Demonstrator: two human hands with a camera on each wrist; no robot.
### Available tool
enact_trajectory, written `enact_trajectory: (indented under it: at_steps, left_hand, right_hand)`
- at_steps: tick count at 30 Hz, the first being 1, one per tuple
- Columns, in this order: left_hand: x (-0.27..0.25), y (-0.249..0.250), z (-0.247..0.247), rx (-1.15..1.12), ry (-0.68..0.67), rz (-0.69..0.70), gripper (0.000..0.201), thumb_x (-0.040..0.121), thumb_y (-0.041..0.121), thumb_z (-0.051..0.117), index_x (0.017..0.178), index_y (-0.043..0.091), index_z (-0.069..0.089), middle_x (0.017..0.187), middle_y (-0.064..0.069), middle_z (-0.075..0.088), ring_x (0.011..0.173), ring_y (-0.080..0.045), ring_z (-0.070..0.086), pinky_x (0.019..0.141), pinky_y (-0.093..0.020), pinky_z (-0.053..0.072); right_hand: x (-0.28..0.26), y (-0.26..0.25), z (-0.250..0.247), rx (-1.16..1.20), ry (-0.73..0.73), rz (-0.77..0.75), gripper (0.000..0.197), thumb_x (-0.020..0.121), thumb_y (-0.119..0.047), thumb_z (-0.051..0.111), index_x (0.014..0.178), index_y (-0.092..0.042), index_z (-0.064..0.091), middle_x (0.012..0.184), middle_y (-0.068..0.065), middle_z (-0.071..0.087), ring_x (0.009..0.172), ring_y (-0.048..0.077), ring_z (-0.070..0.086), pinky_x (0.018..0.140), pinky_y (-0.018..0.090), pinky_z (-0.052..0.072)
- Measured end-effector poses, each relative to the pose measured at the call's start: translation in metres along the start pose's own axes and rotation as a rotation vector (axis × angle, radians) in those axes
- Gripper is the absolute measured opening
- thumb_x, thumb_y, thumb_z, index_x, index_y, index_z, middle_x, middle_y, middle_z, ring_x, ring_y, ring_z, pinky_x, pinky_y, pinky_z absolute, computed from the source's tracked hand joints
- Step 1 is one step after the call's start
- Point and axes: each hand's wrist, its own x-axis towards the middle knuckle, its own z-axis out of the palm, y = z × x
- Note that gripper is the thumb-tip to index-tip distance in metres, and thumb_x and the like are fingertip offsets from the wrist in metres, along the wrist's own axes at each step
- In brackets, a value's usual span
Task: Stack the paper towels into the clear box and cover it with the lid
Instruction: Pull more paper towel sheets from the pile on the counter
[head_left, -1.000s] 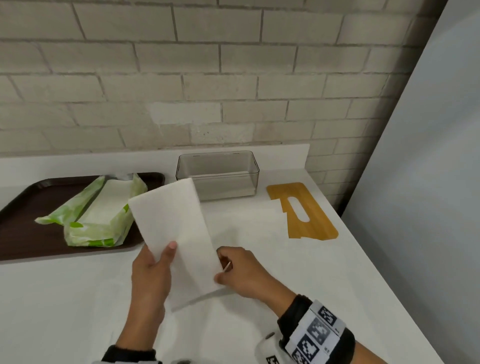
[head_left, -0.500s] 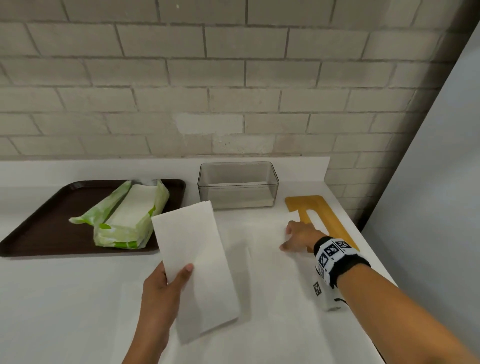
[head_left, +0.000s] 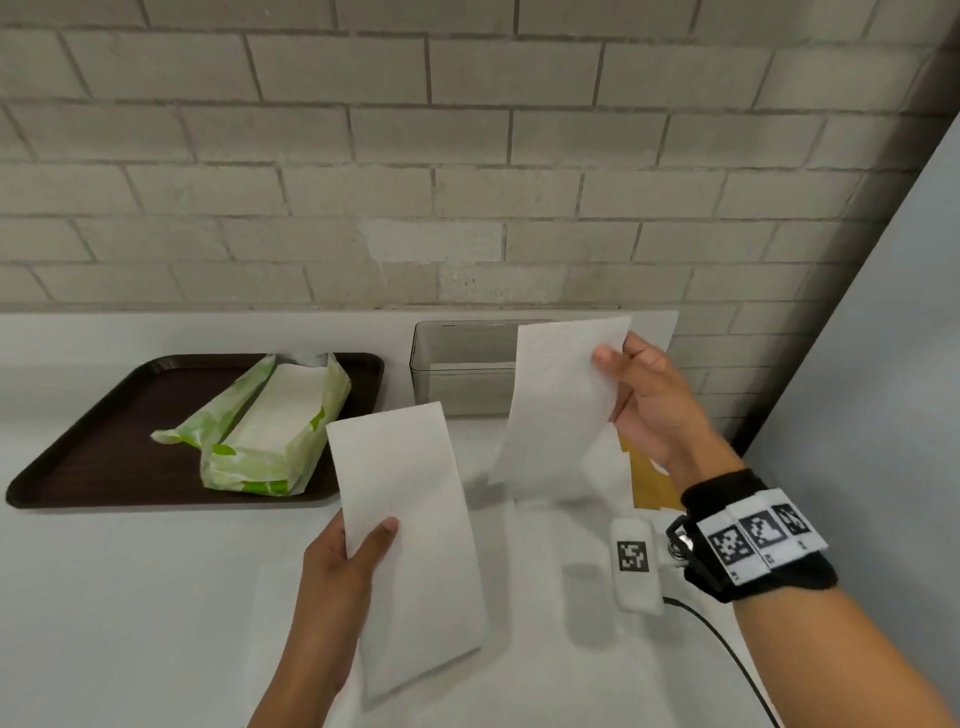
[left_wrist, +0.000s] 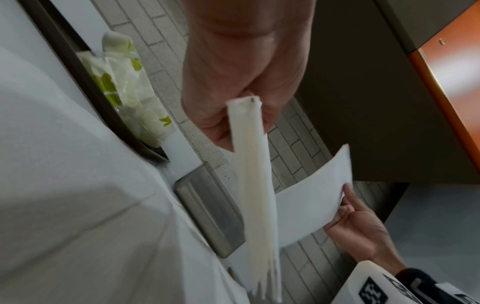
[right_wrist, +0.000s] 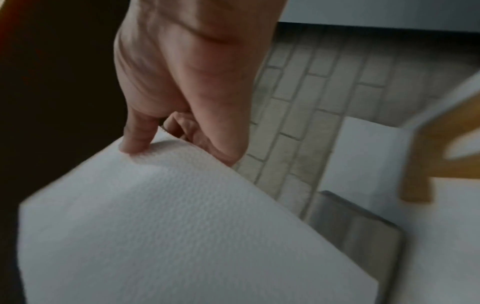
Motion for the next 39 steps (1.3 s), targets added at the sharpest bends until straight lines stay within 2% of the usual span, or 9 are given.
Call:
enact_trajectory:
  at_steps: [6, 10, 14, 17, 21, 25, 28, 32, 39]
  left_hand:
    - [0.007, 0.008, 0.013, -0.179, -0.032, -0.102, 0.018, 0.092, 0.015, 0.056, 0.107, 0.015, 0.067, 0.097, -0.007, 0.074, 0.091, -0.028, 0.068, 0.083, -0.043, 0.052]
    - [0.009, 0.014, 0.025, -0.279, -0.079, -0.157, 0.017, 0.094, 0.018, 0.052, 0.104, 0.017, 0.067, 0.093, -0.006, 0.075, 0.087, -0.026, 0.069, 0.072, -0.037, 0.052]
    - [0.008, 0.017, 0.037, -0.321, -0.108, -0.186, 0.023, 0.096, 0.03, 0.049, 0.107, 0.018, 0.066, 0.098, -0.008, 0.074, 0.094, -0.028, 0.067, 0.079, -0.04, 0.052]
    - [0.007, 0.017, 0.042, -0.292, -0.158, -0.158, 0.027, 0.094, 0.046, 0.043, 0.104, 0.028, 0.061, 0.101, -0.004, 0.072, 0.095, -0.026, 0.067, 0.086, -0.044, 0.052]
    - [0.009, 0.012, 0.044, -0.1, -0.182, -0.007, 0.026, 0.093, 0.024, 0.054, 0.118, 0.03, 0.058, 0.11, 0.001, 0.07, 0.099, -0.023, 0.068, 0.09, -0.048, 0.053]
    - [0.012, 0.007, 0.045, 0.022, -0.15, 0.126, 0.022, 0.092, 0.016, 0.056, 0.108, 0.031, 0.062, 0.107, 0.004, 0.071, 0.1, -0.02, 0.067, 0.086, -0.036, 0.055]
    - [0.013, 0.011, 0.051, 0.08, -0.152, 0.249, 0.024, 0.092, 0.018, 0.056, 0.105, 0.038, 0.057, 0.107, 0.011, 0.067, 0.099, -0.011, 0.065, 0.081, -0.024, 0.055]
    - [0.014, 0.018, 0.062, 0.064, -0.174, 0.354, 0.029, 0.092, 0.017, 0.055, 0.112, 0.038, 0.052, 0.11, 0.015, 0.064, 0.098, -0.002, 0.064, 0.074, -0.014, 0.053]
    - [0.017, 0.01, 0.073, 0.073, -0.144, 0.343, 0.029, 0.089, 0.016, 0.061, 0.105, 0.038, 0.049, 0.107, 0.015, 0.061, 0.097, -0.004, 0.063, 0.071, -0.014, 0.054]
  right_hand:
    - [-0.009, -0.019, 0.059, -0.166, 0.032, -0.248, 0.015, 0.081, -0.025, 0.059, 0.094, -0.022, 0.065, 0.087, -0.009, 0.073, 0.082, 0.008, 0.067, 0.07, 0.021, 0.053]
    - [-0.006, 0.021, 0.078, -0.438, 0.126, -0.214, 0.015, 0.094, -0.021, 0.051, 0.09, -0.028, 0.063, 0.088, -0.009, 0.069, 0.083, 0.009, 0.065, 0.076, 0.026, 0.054]
    - [-0.008, 0.069, 0.085, -0.776, 0.217, -0.15, 0.021, 0.098, -0.027, 0.046, 0.104, -0.013, 0.059, 0.095, 0.0, 0.064, 0.09, 0.015, 0.059, 0.08, 0.031, 0.049]
    - [-0.014, 0.08, 0.087, -0.924, 0.29, -0.098, 0.033, 0.098, -0.033, 0.042, 0.121, -0.014, 0.054, 0.107, -0.001, 0.063, 0.105, 0.017, 0.057, 0.088, 0.033, 0.048]
    - [-0.026, 0.075, 0.079, -0.681, 0.266, 0.083, 0.029, 0.094, -0.034, 0.052, 0.12, -0.025, 0.044, 0.11, -0.01, 0.054, 0.102, 0.009, 0.055, 0.075, 0.009, 0.044]
    - [-0.045, 0.064, 0.066, -0.219, 0.116, 0.363, 0.023, 0.094, -0.025, 0.054, 0.115, -0.017, 0.058, 0.11, 0.0, 0.069, 0.097, 0.018, 0.067, 0.085, 0.031, 0.054]
    - [-0.051, 0.061, 0.07, -0.333, 0.17, 0.155, 0.016, 0.094, -0.02, 0.052, 0.1, -0.031, 0.061, 0.099, -0.008, 0.07, 0.09, 0.008, 0.067, 0.079, 0.025, 0.055]
    - [-0.053, 0.059, 0.072, -0.403, 0.217, -0.122, 0.022, 0.093, -0.024, 0.052, 0.109, -0.039, 0.051, 0.106, -0.015, 0.064, 0.096, 0.001, 0.064, 0.075, 0.018, 0.055]
    - [-0.057, 0.069, 0.066, -0.418, 0.238, -0.1, 0.031, 0.09, -0.021, 0.057, 0.11, -0.039, 0.042, 0.11, -0.012, 0.058, 0.099, 0.005, 0.061, 0.075, 0.017, 0.055]
